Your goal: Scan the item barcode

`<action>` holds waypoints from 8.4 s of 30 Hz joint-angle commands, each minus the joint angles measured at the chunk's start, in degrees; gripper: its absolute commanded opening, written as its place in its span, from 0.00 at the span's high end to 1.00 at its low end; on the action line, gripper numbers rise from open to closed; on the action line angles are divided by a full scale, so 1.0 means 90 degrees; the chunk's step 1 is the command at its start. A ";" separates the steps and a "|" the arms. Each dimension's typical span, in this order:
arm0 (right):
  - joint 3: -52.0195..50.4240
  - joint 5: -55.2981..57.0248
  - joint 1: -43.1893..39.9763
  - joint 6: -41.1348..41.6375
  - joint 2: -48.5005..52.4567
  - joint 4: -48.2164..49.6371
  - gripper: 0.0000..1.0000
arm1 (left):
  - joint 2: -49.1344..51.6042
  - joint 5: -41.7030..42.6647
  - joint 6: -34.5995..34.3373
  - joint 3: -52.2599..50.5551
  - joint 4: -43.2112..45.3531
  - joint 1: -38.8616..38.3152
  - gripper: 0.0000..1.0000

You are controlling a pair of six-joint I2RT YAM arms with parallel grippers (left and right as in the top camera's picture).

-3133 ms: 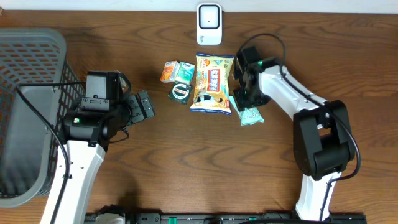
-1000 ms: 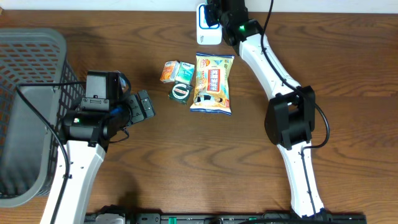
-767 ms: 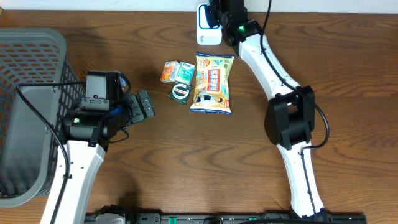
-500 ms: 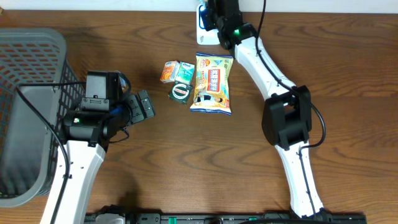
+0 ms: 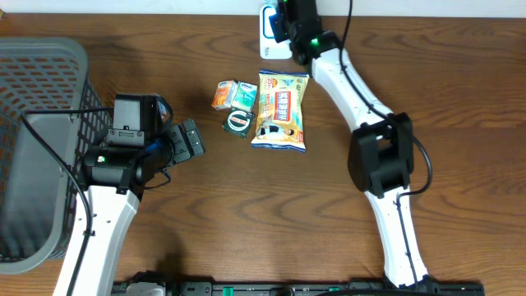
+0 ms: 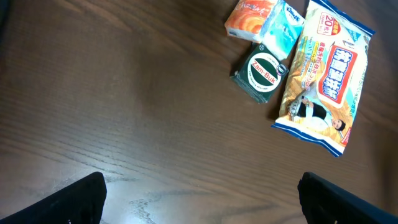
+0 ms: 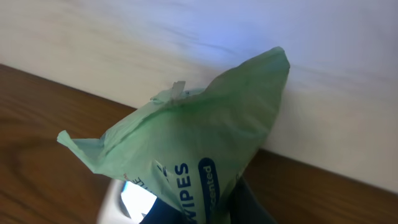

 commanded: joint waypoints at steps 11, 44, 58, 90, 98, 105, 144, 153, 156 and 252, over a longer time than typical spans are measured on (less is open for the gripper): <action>0.0015 0.0289 -0.2633 0.0527 -0.0945 -0.3026 0.99 | 0.0012 -0.0083 0.0017 0.0056 -0.0015 0.0039 0.02; 0.0005 -0.2132 -0.4456 0.0124 -0.0896 -0.4945 0.92 | 0.0012 -0.0083 0.0017 0.0056 -0.0015 0.0039 0.02; -0.1860 -0.1358 -0.4486 0.0078 -0.0869 -0.2130 0.92 | 0.0012 -0.0085 0.0017 0.0056 -0.0012 0.0039 0.02; -0.3067 -0.0767 -0.6064 -0.0185 -0.1797 -0.1535 0.93 | 0.0012 -0.0083 0.0017 0.0056 -0.0015 0.0039 0.03; -0.3070 -0.4418 -0.5685 -0.0017 -0.2817 -0.1710 0.65 | 0.0012 -0.0085 0.0017 0.0056 -0.0015 0.0039 0.02; -0.3162 -0.5836 -0.4852 0.1316 -0.2788 -0.2382 0.40 | 0.0012 -0.0083 0.0017 0.0056 -0.0015 0.0039 0.02; -0.5202 -0.0906 0.0729 0.2227 -0.2766 -0.1753 0.83 | 0.0012 -0.0085 0.0017 0.0056 -0.0012 0.0039 0.02; -0.5554 -0.0695 0.0648 0.2232 -0.2749 -0.2042 0.99 | 0.0012 -0.0085 0.0017 0.0056 -0.0012 0.0039 0.02; -0.5552 -0.0182 0.0566 0.2331 -0.2749 -0.2404 0.99 | 0.0012 -0.0085 0.0017 0.0056 -0.0012 0.0039 0.02; -0.5161 0.1690 0.1166 0.0646 -0.2011 -0.3317 0.29 | 0.0012 -0.0083 0.0017 0.0056 -0.0012 0.0039 0.02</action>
